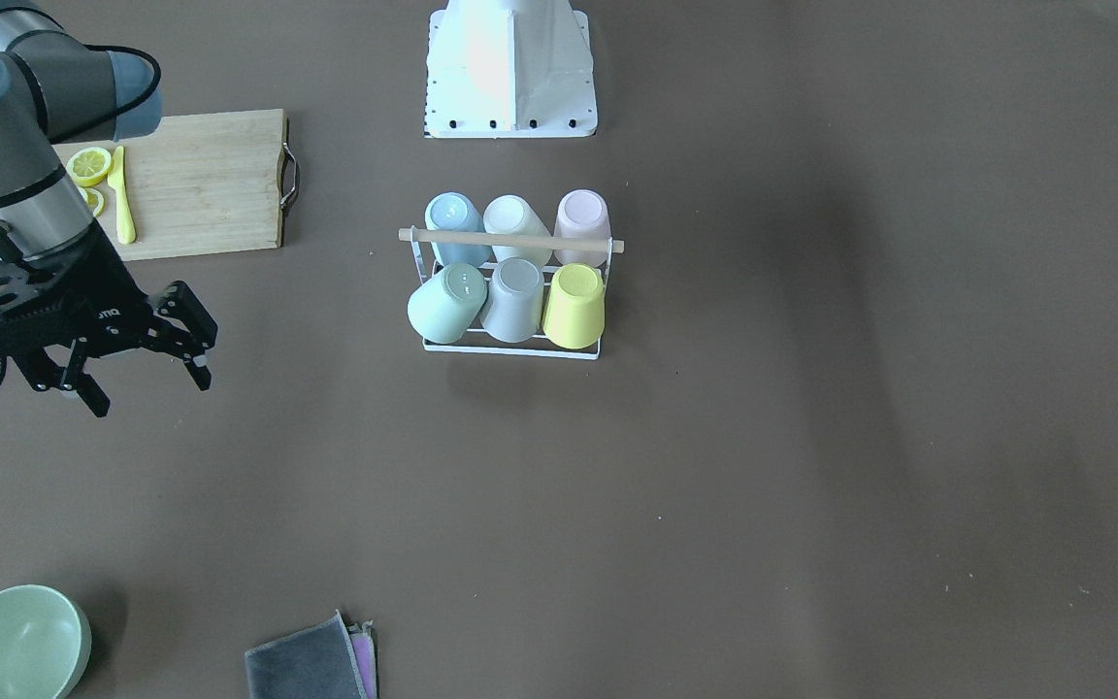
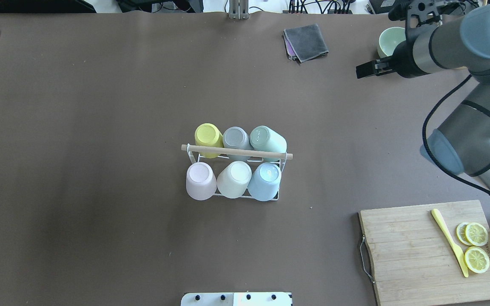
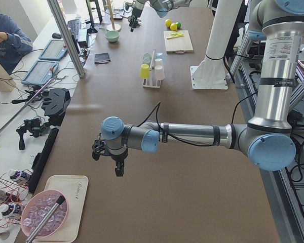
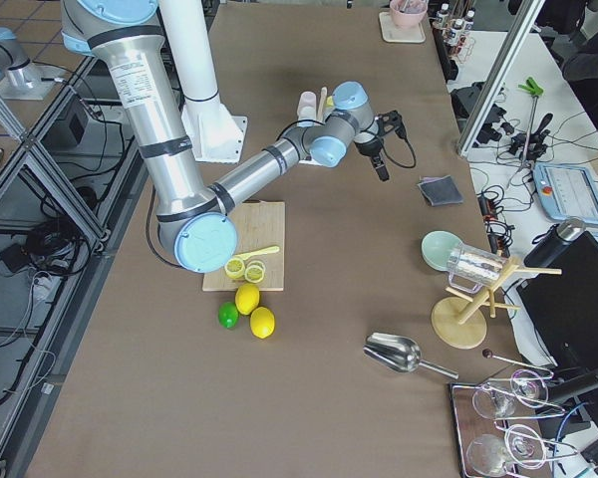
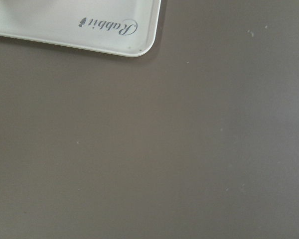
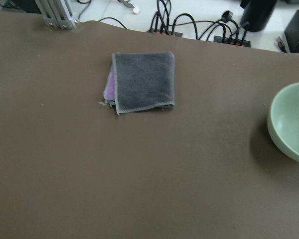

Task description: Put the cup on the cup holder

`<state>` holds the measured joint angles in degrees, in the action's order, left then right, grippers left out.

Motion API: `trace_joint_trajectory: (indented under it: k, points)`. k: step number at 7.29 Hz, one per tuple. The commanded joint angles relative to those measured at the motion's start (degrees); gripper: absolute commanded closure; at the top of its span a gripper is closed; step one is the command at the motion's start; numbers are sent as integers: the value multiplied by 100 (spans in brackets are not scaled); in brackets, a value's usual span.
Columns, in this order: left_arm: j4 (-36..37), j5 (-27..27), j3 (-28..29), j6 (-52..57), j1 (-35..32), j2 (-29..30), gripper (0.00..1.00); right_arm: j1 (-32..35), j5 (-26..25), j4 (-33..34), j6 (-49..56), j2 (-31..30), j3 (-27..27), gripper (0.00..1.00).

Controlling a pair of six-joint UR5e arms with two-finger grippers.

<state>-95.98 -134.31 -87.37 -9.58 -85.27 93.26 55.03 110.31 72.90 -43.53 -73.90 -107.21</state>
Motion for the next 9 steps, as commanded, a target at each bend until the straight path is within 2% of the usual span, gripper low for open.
trace_joint_trajectory:
  k: [1,2,3,4,5,8,9]
  points:
    - [185,-190,-52,351,-86,-79,2,506,445,1311,778,-921,-774,0]
    - [220,-357,-78,351,-103,-88,2,769,700,1959,1829,-1046,-775,0]
    - [142,-368,-122,377,-173,-236,2,990,685,2679,2936,-1021,-740,0]
    - [167,-350,-149,473,-174,-255,2,1122,677,3069,3643,-1047,-635,0]
    - [220,-359,-175,474,-209,-264,2,1463,938,3073,3885,-1056,-303,0]
    - [229,-341,-422,465,-227,-702,2,2754,2316,3002,5281,-1153,1120,0]
    - [229,-298,-517,474,-218,-703,2,3115,2372,2994,5737,-1371,1359,0]
